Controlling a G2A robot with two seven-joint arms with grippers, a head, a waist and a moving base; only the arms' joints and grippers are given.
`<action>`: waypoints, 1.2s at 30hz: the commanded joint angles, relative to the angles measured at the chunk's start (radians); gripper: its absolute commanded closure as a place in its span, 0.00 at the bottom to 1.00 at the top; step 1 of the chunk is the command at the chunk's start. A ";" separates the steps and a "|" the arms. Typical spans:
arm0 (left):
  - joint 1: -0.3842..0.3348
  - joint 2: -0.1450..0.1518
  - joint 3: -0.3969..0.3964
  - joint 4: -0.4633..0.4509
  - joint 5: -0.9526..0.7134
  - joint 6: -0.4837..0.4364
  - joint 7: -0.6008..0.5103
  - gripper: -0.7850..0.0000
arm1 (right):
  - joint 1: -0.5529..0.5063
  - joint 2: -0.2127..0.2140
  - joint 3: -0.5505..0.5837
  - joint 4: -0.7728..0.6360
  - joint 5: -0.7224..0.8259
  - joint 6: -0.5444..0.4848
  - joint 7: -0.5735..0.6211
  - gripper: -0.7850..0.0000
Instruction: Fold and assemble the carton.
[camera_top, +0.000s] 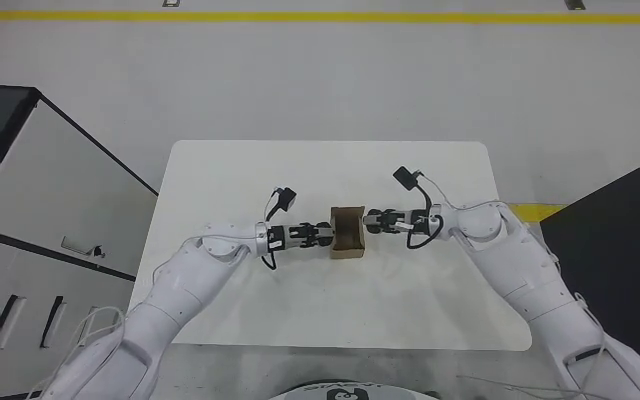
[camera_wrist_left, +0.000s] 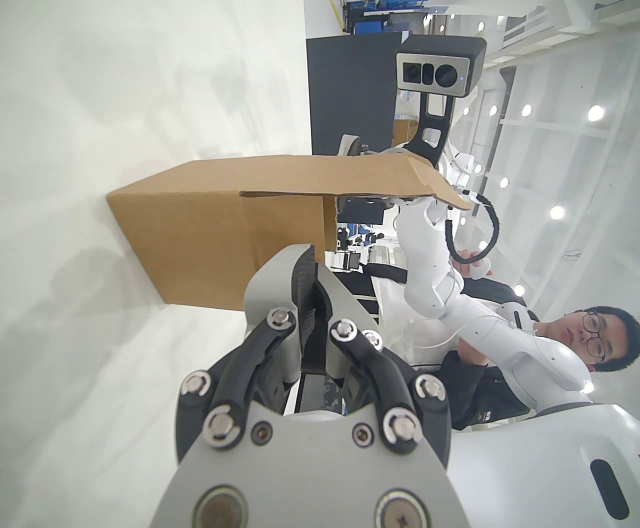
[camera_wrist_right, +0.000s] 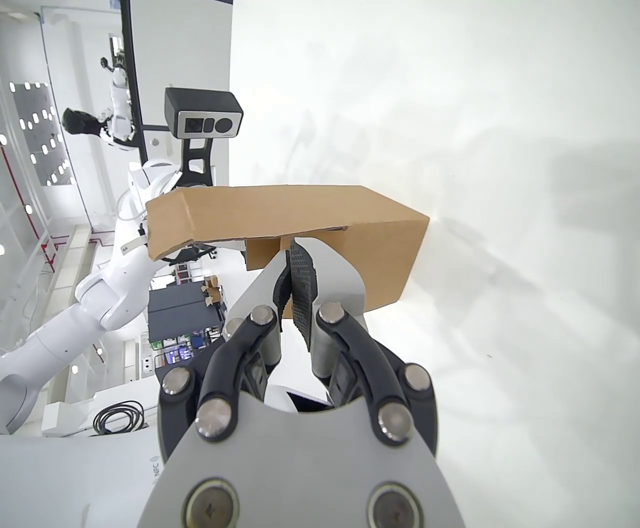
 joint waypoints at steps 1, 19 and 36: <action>-0.005 -0.004 0.006 0.007 0.008 -0.001 0.005 1.00 | 0.002 -0.002 -0.004 0.000 -0.004 0.004 0.000 1.00; -0.029 -0.030 0.032 0.042 0.069 -0.005 0.039 1.00 | 0.038 -0.024 -0.057 0.002 -0.044 0.022 0.011 1.00; -0.025 -0.035 0.018 0.047 0.112 -0.009 0.049 1.00 | 0.060 -0.045 -0.107 0.002 -0.099 0.063 0.005 1.00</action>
